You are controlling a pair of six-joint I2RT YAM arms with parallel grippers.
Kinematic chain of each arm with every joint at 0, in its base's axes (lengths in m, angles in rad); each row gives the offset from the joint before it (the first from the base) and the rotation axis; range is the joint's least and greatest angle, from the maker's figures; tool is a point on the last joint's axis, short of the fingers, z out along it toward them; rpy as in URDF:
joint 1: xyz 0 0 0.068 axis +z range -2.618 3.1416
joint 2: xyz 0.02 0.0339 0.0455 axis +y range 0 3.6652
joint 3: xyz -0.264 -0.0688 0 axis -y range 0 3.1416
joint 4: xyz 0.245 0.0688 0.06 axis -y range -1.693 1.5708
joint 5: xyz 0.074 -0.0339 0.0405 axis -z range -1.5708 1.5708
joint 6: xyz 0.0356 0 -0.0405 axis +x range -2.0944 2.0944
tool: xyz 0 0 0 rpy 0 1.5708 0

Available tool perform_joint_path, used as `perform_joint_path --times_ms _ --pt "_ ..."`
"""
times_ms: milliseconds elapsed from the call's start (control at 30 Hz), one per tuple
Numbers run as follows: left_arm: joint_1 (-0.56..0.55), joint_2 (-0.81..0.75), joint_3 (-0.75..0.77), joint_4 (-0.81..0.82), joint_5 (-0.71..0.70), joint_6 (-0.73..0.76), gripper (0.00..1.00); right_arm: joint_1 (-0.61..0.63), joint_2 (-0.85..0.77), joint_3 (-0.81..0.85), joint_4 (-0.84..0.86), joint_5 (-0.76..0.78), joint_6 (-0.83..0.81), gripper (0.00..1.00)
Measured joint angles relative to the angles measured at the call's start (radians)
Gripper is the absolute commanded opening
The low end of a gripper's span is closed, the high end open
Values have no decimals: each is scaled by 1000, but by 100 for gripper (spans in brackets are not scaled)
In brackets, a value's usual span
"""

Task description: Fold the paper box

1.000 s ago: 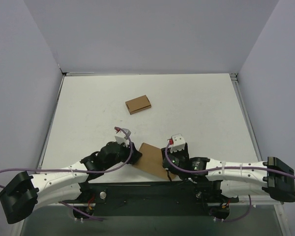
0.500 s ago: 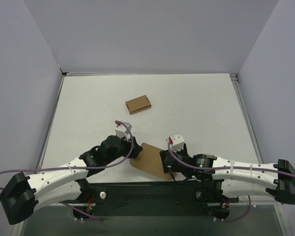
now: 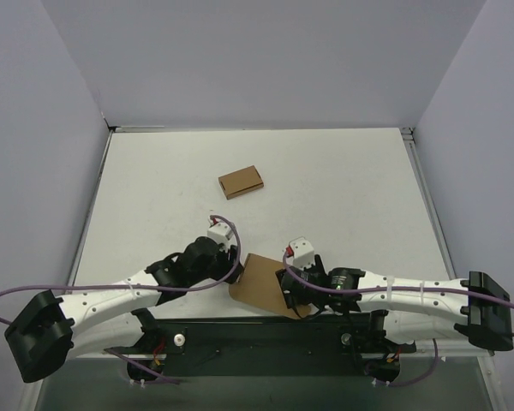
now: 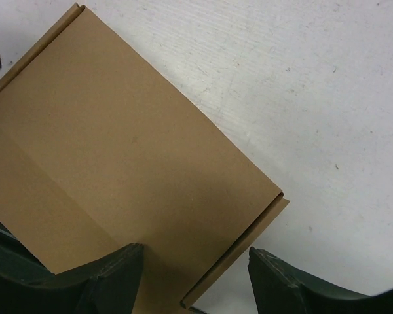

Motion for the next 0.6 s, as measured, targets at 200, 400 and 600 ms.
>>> perform_joint_path --times_ms 200,400,600 --pt "19 -58 99 -55 11 15 68 5 -31 49 -42 3 -86 73" --pt "166 -79 215 -153 119 19 72 83 -32 89 -19 13 -256 79" --pt "422 -61 398 -288 320 79 73 193 36 116 43 16 -410 87"
